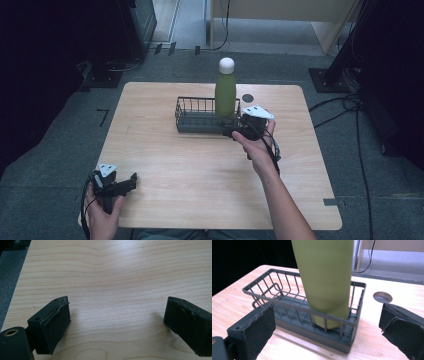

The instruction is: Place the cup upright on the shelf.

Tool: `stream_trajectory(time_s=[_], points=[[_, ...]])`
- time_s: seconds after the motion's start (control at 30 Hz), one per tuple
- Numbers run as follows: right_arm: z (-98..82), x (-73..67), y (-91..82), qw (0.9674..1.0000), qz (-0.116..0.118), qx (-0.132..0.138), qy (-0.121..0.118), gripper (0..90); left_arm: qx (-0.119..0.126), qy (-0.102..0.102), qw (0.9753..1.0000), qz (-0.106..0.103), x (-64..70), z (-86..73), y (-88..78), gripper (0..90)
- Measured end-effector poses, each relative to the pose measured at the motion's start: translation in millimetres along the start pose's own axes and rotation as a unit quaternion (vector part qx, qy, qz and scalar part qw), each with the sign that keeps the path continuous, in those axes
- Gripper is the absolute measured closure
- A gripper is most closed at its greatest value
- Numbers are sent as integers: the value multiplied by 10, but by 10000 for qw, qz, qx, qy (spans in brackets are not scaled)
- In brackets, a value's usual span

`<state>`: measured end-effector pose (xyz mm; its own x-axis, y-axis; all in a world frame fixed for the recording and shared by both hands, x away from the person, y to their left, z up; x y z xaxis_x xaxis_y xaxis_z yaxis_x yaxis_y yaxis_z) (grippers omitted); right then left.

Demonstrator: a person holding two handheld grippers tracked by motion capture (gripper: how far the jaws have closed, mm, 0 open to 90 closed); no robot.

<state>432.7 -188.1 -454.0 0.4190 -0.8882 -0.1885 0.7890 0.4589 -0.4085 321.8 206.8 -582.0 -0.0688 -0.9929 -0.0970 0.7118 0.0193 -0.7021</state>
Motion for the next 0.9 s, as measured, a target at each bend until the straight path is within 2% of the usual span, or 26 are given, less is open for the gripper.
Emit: stream_trajectory(time_s=[0.47,0.9], points=[[-299,288,-264,9997,-230,-125,15,6,-3,11,10000,0,-2,-1,0,72],[-586,577,-467,9986,-438,-232,167,9,-3,11,10000,0,-2,-1,0,72]])
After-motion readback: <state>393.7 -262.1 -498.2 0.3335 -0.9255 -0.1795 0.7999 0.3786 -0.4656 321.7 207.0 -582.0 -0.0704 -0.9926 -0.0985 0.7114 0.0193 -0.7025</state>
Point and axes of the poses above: each handheld gripper's, and its own axes: y roughly forward along the jaws, z roughly out of its top, x roughly to its right, the point moved 9 cm from there along y, roughly forward along the jaws, and after that the axes turned 7 degrees about z, right-handed, at the moved point
